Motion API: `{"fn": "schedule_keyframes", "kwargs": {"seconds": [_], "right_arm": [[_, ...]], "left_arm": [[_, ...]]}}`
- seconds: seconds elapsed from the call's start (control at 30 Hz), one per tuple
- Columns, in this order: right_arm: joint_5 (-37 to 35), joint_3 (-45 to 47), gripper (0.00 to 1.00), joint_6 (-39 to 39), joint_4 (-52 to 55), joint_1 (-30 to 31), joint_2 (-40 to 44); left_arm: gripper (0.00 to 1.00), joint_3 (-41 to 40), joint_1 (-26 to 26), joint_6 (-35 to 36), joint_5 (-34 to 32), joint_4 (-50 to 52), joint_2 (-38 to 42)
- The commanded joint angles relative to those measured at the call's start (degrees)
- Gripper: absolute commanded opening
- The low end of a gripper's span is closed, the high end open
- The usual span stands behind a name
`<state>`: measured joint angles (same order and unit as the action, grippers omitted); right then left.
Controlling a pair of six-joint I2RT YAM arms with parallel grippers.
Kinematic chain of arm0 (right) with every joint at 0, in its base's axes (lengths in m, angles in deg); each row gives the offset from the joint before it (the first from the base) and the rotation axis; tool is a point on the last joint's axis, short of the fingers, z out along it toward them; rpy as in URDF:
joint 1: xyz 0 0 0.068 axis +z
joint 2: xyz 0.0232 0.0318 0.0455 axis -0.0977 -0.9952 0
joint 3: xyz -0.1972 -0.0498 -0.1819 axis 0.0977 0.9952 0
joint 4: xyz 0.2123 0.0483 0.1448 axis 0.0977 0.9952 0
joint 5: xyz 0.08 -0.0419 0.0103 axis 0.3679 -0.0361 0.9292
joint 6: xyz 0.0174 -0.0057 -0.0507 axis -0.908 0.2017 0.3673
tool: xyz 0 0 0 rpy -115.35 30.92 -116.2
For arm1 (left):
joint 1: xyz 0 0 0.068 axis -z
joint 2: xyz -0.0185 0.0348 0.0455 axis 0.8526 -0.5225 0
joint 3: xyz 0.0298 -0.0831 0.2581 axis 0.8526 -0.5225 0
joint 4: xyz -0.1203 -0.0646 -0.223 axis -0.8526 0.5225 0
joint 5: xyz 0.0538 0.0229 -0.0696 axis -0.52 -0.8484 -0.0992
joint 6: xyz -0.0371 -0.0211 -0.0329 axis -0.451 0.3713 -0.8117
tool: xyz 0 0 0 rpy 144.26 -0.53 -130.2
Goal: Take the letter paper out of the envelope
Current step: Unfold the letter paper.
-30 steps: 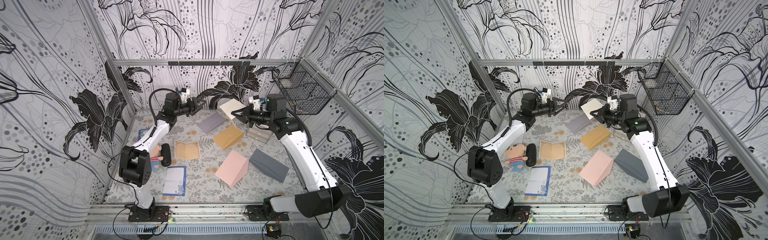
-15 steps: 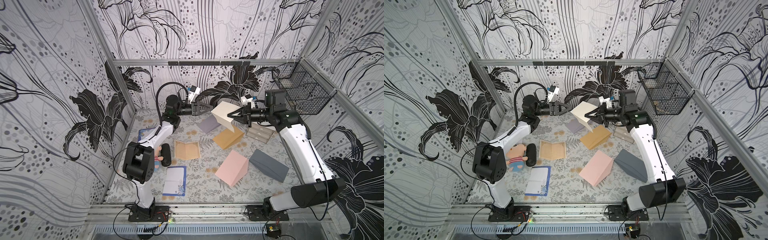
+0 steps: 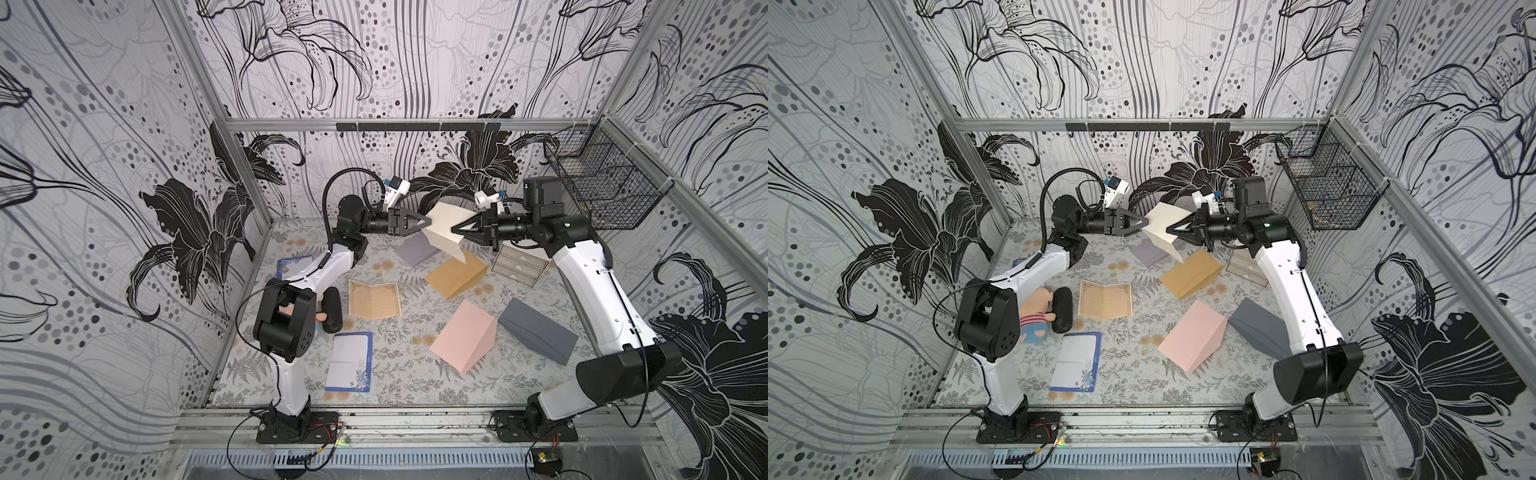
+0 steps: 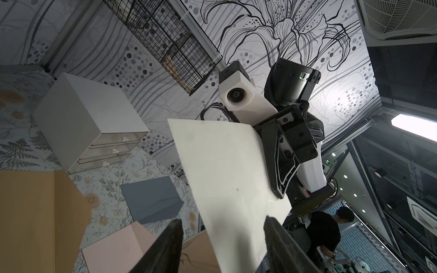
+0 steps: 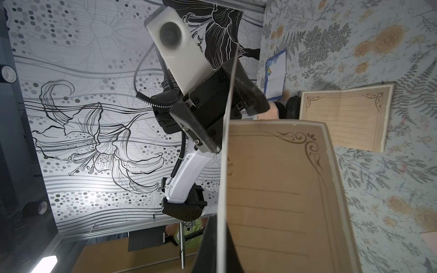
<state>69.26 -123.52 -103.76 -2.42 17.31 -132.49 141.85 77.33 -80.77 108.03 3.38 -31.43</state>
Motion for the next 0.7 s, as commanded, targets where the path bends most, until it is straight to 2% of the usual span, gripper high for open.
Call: {"fn": "schedule_keyframes", "kwargs": {"seconds": [0.0, 0.1, 0.23, 0.47, 0.67], "right_arm": [[1.8, -3.4, 0.0, 3.4, 1.1, 0.0, -2.3], [1.8, -7.1, 0.0, 6.0, 4.2, -0.1, -4.9], [0.3, -11.4, 0.0, 10.9, 10.4, -0.5, -7.8], [-2.2, -10.8, 0.0, 14.2, 13.6, -0.5, -8.7], [-3.6, -11.9, 0.0, 15.2, 14.5, -0.8, -9.2]], "left_arm": [[0.53, 1.4, 0.5, -2.1, 2.0, -3.5, -0.1], [0.48, 0.7, 0.4, -1.3, 2.2, -2.0, 0.7], [0.4, 0.2, 0.2, 4.1, 2.0, 5.1, 2.5], [0.31, 0.4, -0.5, 7.4, 1.7, 10.4, 3.7], [0.34, 0.8, -0.5, 8.2, 2.8, 12.5, 3.5]]}}
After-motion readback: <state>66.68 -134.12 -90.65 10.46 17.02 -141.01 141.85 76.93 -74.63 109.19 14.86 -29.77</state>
